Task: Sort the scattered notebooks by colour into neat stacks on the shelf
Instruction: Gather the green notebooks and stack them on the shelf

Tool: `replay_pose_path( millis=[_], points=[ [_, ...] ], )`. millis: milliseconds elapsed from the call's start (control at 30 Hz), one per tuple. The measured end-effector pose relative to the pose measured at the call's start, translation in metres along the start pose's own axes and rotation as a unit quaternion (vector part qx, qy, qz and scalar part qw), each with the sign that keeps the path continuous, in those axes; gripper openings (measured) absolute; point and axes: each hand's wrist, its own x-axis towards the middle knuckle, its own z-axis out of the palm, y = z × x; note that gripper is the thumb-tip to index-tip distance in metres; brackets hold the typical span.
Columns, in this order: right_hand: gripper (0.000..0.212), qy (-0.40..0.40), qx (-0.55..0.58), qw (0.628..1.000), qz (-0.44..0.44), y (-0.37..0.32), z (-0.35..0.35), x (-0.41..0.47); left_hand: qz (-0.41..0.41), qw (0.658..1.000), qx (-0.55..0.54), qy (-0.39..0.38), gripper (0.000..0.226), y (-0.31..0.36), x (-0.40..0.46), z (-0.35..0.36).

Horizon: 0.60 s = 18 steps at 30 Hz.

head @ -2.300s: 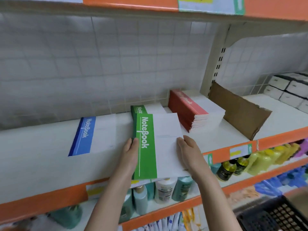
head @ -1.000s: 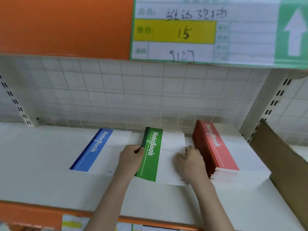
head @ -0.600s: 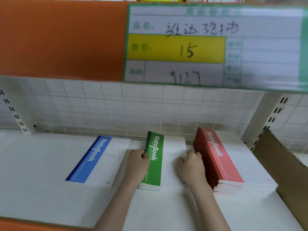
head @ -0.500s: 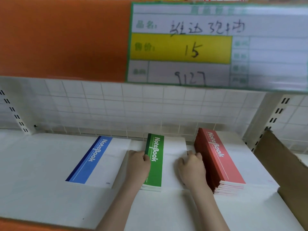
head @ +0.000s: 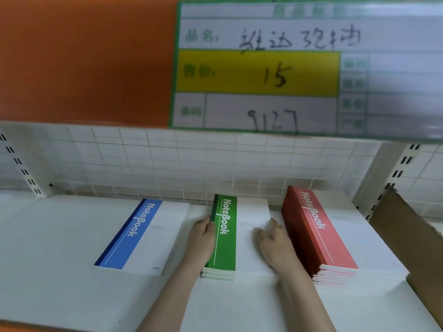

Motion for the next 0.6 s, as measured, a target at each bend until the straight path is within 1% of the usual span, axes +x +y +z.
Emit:
replay_pose_path(
  millis=[67, 133, 200, 367, 600],
  points=[
    [0.06, -0.007, 0.055, 0.998, 0.006, 0.0023, -0.0011, -0.0029, -0.042, 0.997, -0.069, -0.006, 0.031, 0.0031, -0.0018, -0.0034],
    [0.064, -0.016, 0.104, 0.994, 0.007, 0.0043, -0.0016, -0.0038, -0.072, 0.988, -0.135, -0.02, 0.036, 0.0042, -0.0037, -0.0052],
    [0.065, -0.037, 0.117, 0.992, 0.01, 0.0062, 0.0, -0.004, -0.078, 0.982, -0.169, -0.036, 0.038, 0.0041, -0.0053, -0.0043],
    [0.07, -0.052, 0.113, 0.992, 0.005, 0.0054, 0.0024, -0.0032, -0.07, 0.978, -0.197, -0.026, 0.034, 0.0018, -0.0048, -0.0008],
    [0.074, -0.063, 0.118, 0.991, 0.003, 0.0058, 0.003, -0.0027, -0.066, 0.978, -0.196, -0.028, 0.034, -0.0009, -0.0044, -0.0005]
  ],
)
